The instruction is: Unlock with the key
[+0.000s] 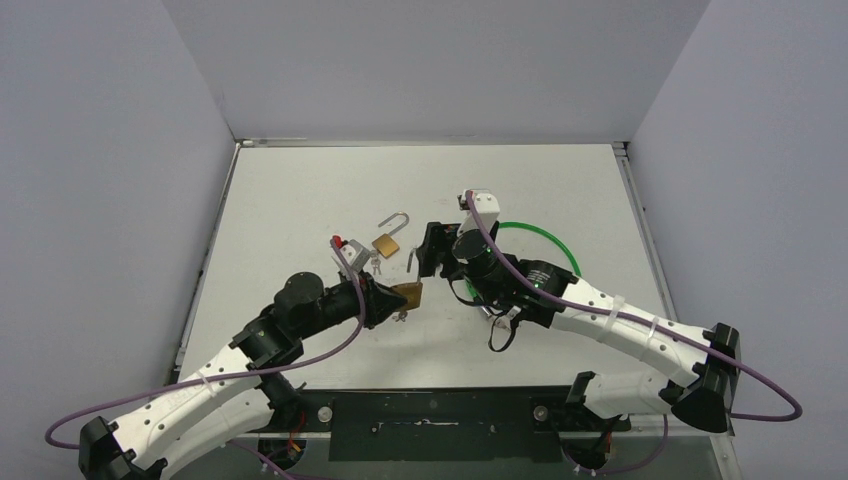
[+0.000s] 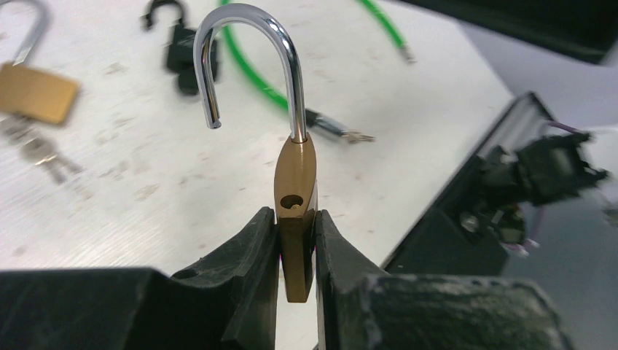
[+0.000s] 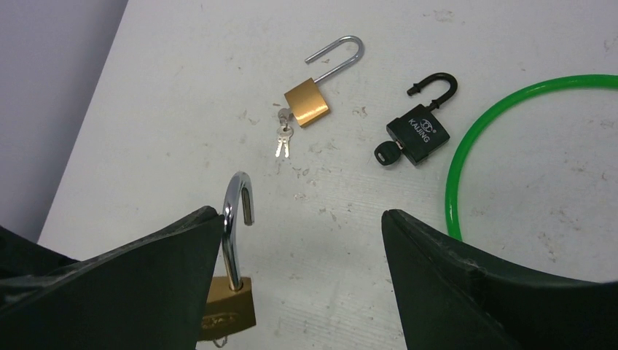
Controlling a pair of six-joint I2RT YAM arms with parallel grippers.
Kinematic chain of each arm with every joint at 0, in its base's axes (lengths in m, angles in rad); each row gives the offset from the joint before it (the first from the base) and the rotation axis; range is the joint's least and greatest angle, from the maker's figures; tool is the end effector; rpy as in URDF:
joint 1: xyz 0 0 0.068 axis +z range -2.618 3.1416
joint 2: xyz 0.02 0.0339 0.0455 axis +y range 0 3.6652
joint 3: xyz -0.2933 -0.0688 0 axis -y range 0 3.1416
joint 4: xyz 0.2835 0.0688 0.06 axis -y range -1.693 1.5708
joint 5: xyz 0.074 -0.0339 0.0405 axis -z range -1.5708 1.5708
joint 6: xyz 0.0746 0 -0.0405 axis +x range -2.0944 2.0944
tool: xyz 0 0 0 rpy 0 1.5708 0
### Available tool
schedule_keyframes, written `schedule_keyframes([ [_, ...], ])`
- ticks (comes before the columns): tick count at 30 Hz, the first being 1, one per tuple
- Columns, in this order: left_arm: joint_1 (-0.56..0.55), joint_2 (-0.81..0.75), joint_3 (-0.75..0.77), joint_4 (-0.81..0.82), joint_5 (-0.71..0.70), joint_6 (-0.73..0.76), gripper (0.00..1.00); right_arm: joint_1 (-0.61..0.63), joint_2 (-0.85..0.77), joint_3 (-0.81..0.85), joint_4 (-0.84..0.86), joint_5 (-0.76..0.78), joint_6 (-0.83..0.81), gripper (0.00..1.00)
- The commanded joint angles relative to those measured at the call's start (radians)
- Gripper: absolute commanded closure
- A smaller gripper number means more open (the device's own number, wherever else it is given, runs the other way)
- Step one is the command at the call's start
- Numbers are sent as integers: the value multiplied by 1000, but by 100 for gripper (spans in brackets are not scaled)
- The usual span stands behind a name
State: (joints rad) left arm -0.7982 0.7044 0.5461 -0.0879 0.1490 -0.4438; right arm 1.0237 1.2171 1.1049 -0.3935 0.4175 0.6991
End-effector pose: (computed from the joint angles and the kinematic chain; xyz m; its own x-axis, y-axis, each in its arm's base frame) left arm 0.1521 -0.1719 0.2820 -0.5009 -0.0945 -0.8604 0.6573 0.6052 -0.4491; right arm 0.1981 0.2672 0.3476 -0.5765 0.1843 -0.7960 -0.2941 0.8621 0.4126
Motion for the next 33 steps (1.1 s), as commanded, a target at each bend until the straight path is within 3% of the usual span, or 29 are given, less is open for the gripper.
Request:
schedule_keyframes([
  [1,5,37,166,-180,-295,16,100,-15,-68,-51,124,30,56,19],
  [8,5,190,317,-505,-648,-66,100,-19,-89,-110,140,-13,90,19],
  [13,9,363,392,-673,-799,-129,100,-26,-115,-159,137,-31,118,19],
  [28,-13,778,492,-729,-938,-104,100,-37,-224,-278,95,-24,197,19],
  [33,-43,894,477,-684,-909,-112,100,-40,-272,-303,62,0,213,19],
])
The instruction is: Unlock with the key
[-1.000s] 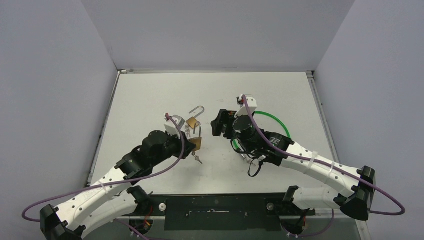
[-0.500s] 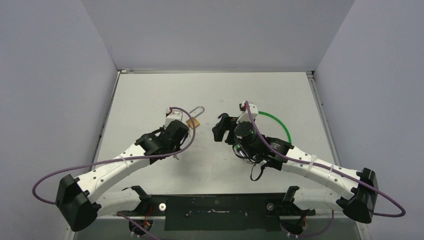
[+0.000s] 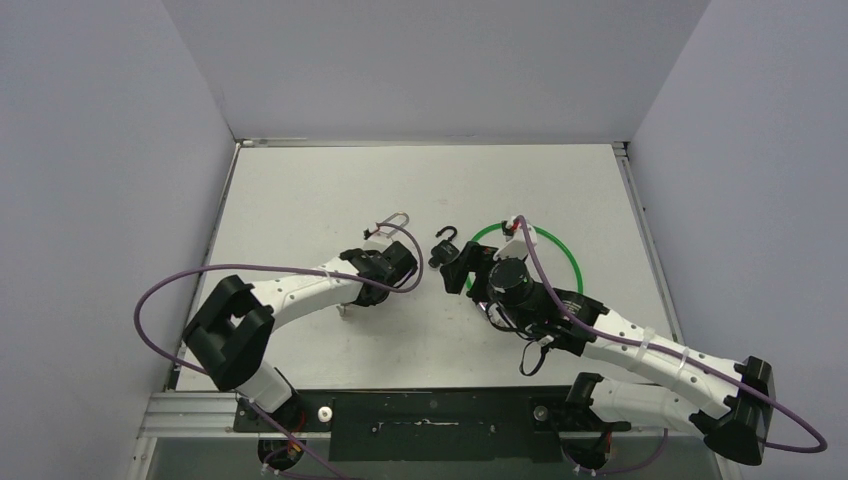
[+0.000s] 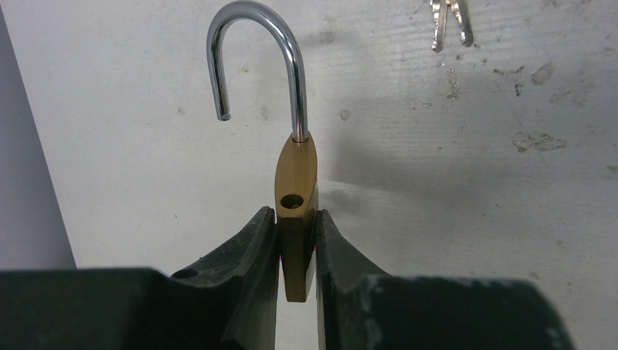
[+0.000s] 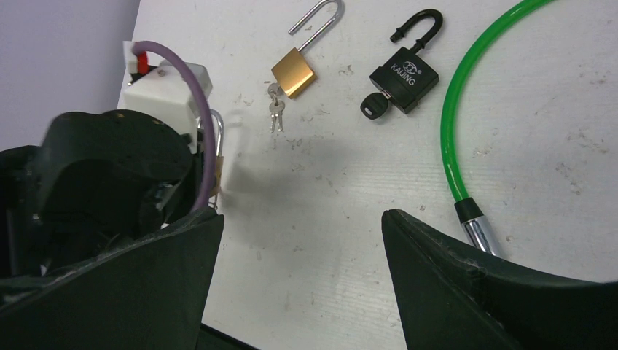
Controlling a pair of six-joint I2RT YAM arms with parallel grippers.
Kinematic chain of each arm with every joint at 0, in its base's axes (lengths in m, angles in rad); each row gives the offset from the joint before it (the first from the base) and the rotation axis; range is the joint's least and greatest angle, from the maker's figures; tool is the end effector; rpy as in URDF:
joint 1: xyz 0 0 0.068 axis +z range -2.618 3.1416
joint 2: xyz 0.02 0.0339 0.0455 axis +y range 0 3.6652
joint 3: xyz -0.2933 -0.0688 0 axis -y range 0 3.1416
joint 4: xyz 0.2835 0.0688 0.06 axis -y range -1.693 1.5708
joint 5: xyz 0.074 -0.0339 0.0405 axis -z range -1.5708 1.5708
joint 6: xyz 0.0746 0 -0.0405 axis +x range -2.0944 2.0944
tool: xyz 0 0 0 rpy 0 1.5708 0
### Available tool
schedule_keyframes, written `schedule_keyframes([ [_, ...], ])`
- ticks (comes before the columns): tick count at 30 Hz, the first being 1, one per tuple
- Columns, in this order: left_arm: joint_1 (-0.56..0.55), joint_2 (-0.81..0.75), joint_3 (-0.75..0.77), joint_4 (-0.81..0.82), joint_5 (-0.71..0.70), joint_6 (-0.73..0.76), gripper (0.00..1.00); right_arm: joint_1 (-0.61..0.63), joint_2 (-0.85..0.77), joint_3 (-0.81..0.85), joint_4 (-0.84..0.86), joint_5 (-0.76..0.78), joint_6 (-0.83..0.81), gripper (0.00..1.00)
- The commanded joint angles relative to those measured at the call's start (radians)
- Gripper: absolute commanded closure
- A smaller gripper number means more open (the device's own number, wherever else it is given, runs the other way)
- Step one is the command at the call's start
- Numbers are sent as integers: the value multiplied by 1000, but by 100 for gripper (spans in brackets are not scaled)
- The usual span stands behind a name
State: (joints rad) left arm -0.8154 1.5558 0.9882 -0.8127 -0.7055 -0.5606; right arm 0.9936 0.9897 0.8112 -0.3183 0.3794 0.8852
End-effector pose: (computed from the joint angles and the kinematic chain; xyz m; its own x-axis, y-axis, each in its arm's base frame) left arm 0.2489 -0.1937 0.1765 -0.8201 0.2804 -0.4989 0.0402 0.8978 0.4386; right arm 0.1730 0.2151 0.2991 -0.6297 0.3507 -0.6932 -0.1790 0.8028 0.5687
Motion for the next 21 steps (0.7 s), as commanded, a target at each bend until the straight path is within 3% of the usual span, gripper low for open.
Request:
schedule_keyframes([
  [1,-33,56,32,51,-47,0,100,-10,-53,-11,-20,42,29,19],
  [3,-42,75,28,78,-27,-6,98,-12,-66,-13,-36,48,32,18],
  [9,-82,91,6,186,53,-1,55,-14,-107,-24,-67,67,39,18],
  [12,-92,77,-1,221,86,4,39,-14,-121,-24,-80,72,43,18],
  [17,-93,-5,-2,272,178,20,33,-14,-148,-19,-112,93,41,18],
  [21,-93,-125,-10,321,211,16,14,-15,-174,-3,-167,135,15,17],
])
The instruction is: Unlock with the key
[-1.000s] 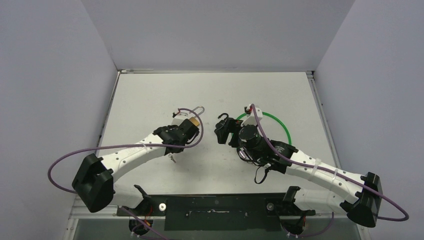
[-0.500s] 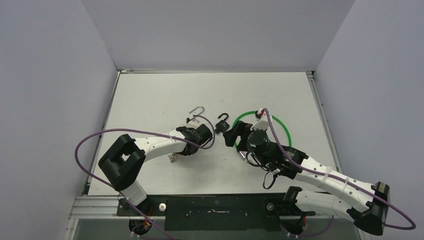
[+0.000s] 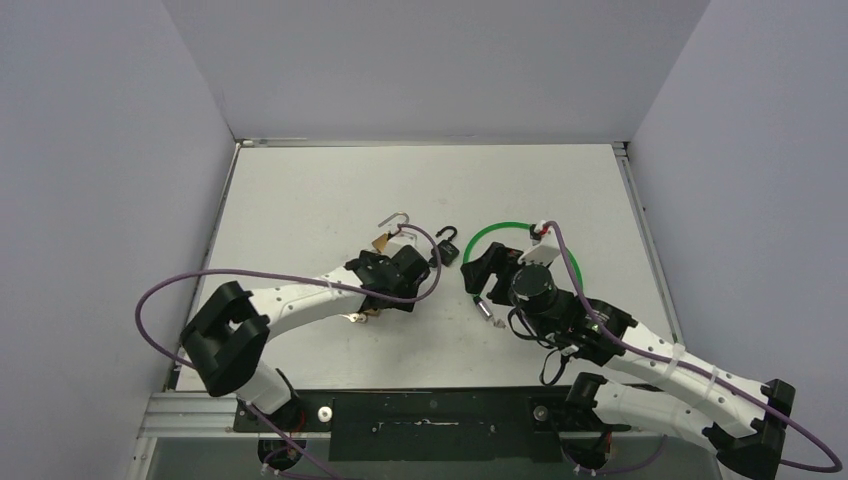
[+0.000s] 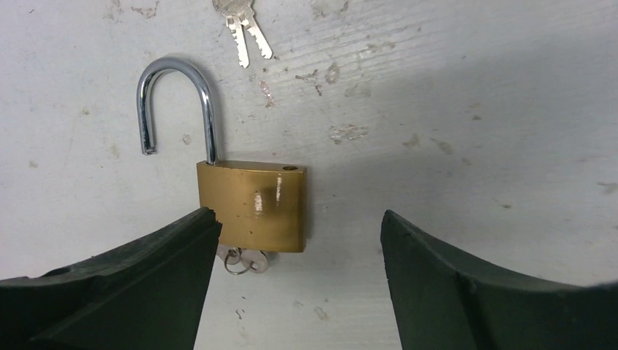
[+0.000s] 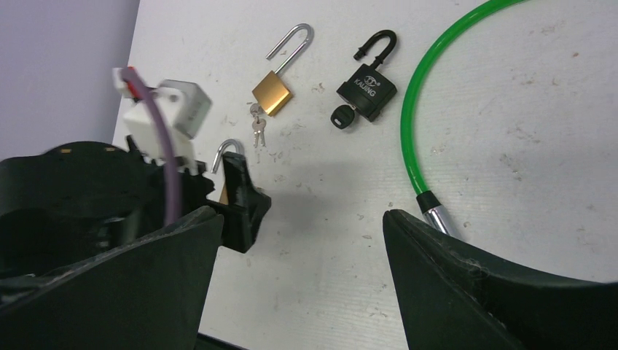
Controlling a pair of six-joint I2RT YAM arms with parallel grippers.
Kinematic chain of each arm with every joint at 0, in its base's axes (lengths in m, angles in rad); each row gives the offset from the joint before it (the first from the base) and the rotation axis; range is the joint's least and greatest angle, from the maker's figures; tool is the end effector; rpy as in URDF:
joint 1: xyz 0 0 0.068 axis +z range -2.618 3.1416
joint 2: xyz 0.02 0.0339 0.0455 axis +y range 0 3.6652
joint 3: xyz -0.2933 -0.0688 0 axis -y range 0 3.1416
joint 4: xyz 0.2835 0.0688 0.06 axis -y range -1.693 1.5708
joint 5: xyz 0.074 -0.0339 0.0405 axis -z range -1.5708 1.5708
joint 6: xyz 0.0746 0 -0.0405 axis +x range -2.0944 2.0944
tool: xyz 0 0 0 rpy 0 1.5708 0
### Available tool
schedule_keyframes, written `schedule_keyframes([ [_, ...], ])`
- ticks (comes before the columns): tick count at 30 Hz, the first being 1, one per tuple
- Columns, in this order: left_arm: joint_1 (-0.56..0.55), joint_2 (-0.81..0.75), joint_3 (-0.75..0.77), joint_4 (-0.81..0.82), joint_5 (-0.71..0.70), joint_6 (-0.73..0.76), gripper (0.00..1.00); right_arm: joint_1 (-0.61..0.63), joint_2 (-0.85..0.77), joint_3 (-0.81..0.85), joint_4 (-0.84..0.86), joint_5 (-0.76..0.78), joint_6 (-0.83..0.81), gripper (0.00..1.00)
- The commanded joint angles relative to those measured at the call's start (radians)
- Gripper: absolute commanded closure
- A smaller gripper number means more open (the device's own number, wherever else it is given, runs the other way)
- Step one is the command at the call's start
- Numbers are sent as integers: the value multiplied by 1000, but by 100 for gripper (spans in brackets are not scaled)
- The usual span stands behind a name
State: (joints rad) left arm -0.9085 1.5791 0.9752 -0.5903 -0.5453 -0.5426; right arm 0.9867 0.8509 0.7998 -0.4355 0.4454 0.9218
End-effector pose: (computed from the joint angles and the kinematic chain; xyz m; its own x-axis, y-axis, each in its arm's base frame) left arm 0.2399 -0.2447 0.1671 -0.7773 0.2788 -0.5640 0.1817 0.9577 0.2232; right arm 0.1579 0.1806 0.3134 -0.5883 0.4138 -0.6947 -0.1226 0.8036 0.5825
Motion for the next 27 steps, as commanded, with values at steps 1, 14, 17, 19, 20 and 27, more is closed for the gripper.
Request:
schedule_keyframes([
  [1,0,-189,-2,108,50,-6,4,-7,-42,16,-69,83,-28,17],
  [14,-4,-820,-54,77,-129,26,3,-8,-177,259,-443,370,-96,0],
  [17,-4,-937,-19,50,-144,69,3,-7,-193,331,-498,448,-121,0],
  [19,-3,-1000,7,34,-154,92,3,-7,-201,373,-522,492,-148,0],
  [20,-3,-1025,21,25,-161,103,3,-7,-203,391,-529,515,-157,0],
  [27,-1,-1139,77,-15,-204,176,3,-8,-218,461,-548,575,-214,0],
])
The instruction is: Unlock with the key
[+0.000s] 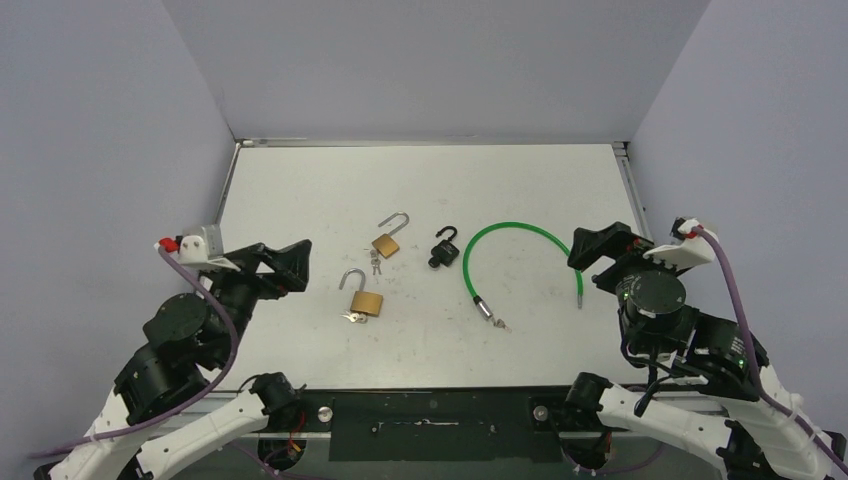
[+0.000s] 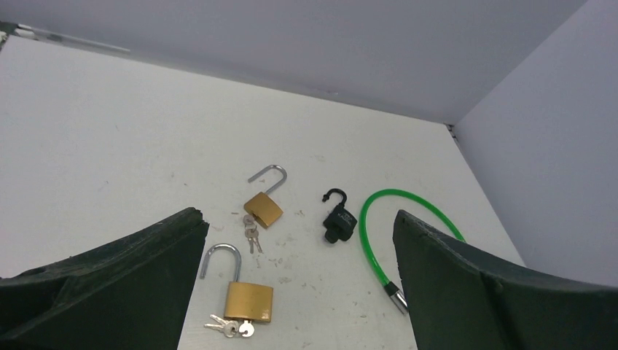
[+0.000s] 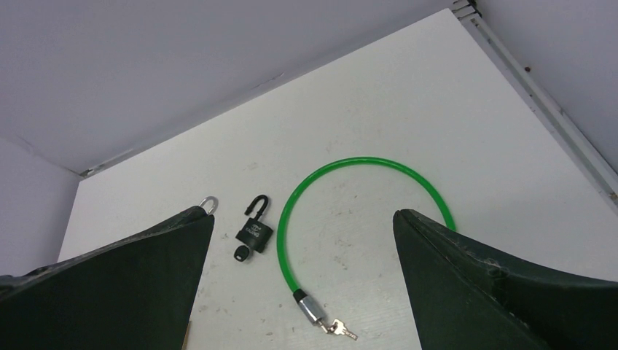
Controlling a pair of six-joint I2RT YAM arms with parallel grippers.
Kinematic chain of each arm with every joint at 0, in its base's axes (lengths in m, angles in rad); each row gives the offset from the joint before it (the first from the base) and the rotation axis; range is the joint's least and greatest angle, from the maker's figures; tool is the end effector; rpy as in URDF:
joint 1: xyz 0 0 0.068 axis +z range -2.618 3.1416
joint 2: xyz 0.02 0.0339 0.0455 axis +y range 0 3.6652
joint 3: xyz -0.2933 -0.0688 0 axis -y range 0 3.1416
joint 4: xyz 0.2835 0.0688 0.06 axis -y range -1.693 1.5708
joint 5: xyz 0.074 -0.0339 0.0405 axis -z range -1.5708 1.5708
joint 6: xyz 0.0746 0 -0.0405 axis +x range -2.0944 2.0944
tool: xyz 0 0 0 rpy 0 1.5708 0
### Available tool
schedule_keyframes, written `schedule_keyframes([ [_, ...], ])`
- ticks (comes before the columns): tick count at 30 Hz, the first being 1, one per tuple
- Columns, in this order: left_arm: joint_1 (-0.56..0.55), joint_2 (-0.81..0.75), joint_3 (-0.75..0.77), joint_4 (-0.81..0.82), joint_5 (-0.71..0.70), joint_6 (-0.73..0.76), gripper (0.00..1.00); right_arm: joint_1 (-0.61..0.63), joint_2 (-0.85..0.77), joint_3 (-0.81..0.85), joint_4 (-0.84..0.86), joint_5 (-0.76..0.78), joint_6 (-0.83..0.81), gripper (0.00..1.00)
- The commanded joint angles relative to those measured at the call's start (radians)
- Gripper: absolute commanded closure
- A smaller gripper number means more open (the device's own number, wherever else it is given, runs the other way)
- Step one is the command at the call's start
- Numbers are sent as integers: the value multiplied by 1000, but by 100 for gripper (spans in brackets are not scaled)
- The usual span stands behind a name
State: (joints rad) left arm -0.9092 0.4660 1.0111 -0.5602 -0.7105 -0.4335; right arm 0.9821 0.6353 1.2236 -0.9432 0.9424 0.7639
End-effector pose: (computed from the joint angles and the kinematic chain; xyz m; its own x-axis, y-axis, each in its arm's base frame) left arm 0.0997 -0.0489 0.4416 -0.0914 -0.4009 -0.9115 0.1753 0.8946 -0.4111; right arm 0.1040 0.0471 0.4538 -0.1862 0.4535 -0.8716 0.0846 0.8912 0.4456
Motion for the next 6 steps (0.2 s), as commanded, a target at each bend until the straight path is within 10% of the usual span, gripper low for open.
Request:
schedule_keyframes([
  [1,-1,-31,48,-49,-40,73,3,-3,-3,41,-40,81,-61,0],
  [6,0,-23,68,-81,-83,62,3,-3,-3,48,-38,92,-67,0],
])
